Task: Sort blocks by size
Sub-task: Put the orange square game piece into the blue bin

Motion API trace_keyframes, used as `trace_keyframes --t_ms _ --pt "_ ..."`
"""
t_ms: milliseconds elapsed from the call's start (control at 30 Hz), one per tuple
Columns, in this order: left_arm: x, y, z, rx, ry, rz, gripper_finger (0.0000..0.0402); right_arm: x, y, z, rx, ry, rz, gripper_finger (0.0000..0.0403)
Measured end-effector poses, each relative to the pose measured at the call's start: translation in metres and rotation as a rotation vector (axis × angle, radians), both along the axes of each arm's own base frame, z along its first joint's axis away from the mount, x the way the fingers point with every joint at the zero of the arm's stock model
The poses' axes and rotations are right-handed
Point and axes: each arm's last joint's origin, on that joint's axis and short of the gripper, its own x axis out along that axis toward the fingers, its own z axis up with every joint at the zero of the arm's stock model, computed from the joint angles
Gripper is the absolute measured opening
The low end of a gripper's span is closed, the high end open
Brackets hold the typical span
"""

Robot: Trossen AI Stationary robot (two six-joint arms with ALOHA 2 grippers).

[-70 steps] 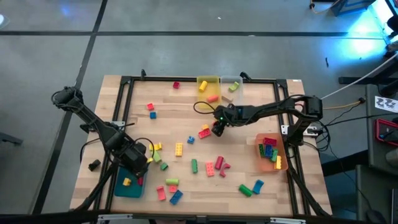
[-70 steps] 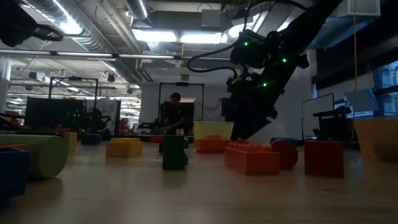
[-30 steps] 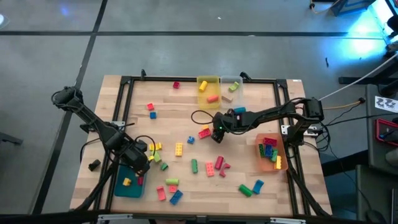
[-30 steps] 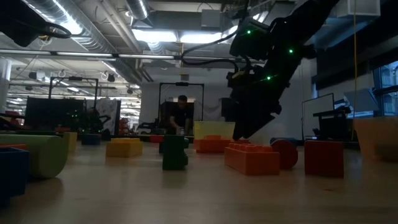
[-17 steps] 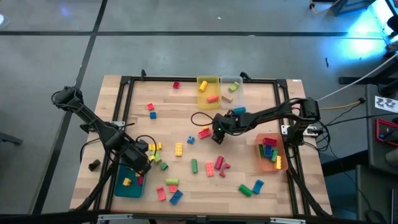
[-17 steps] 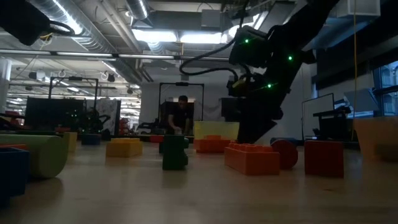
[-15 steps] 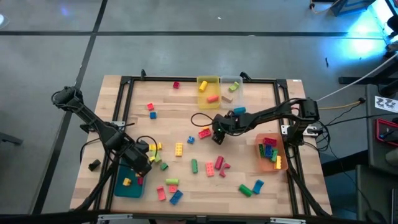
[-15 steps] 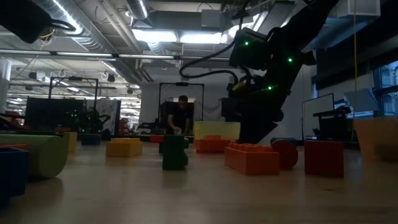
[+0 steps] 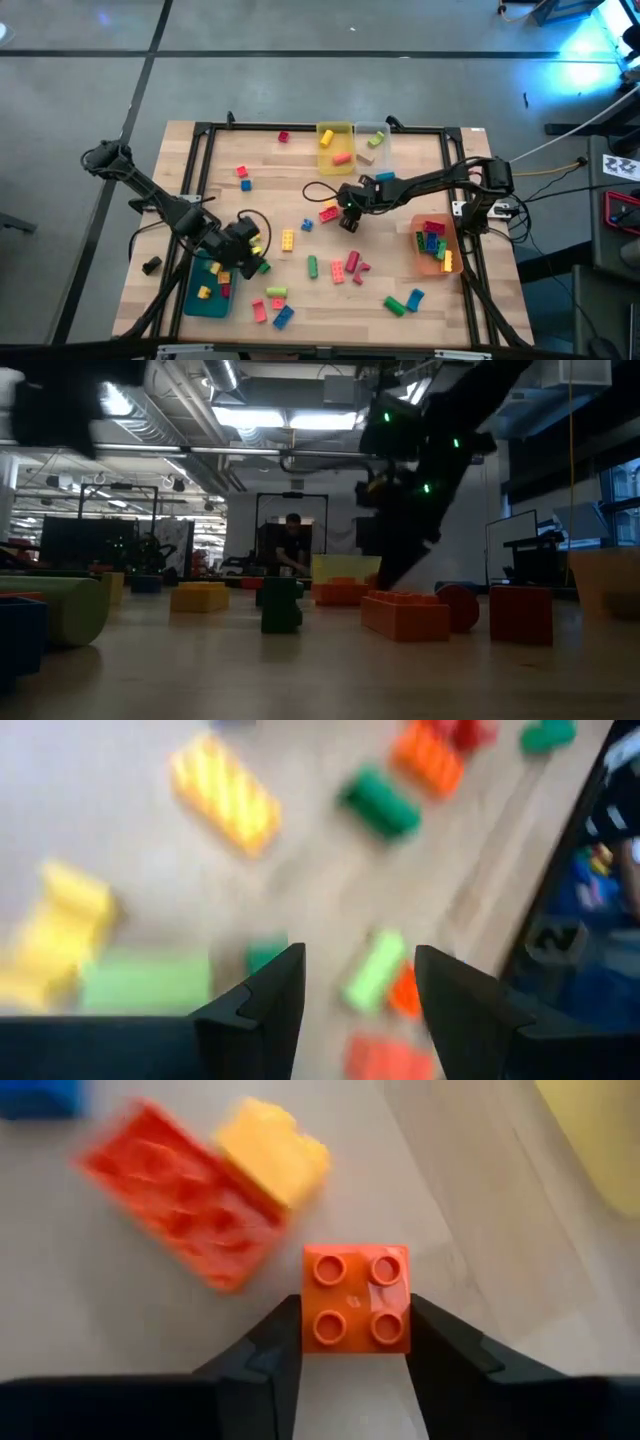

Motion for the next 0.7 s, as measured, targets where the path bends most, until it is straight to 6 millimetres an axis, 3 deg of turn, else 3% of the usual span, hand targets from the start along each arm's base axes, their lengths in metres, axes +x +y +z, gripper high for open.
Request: trace_keyframes --t_ms 333,500,700 --pt "0.022 0.037 0.007 0.538 -0.104 -0.037 0.0172 0.027 0.003 0.077 0.023 -0.019 0.264 0.0164" --pt "0.037 0.044 0.018 0.798 -0.181 -0.225 0.0172 0.039 0.005 0.113 0.041 -0.108 0.360 0.0154" --pt "0.051 0.046 0.029 1.142 -0.217 -0.467 0.0172 0.042 0.007 0.135 0.099 -0.150 0.416 0.0150"
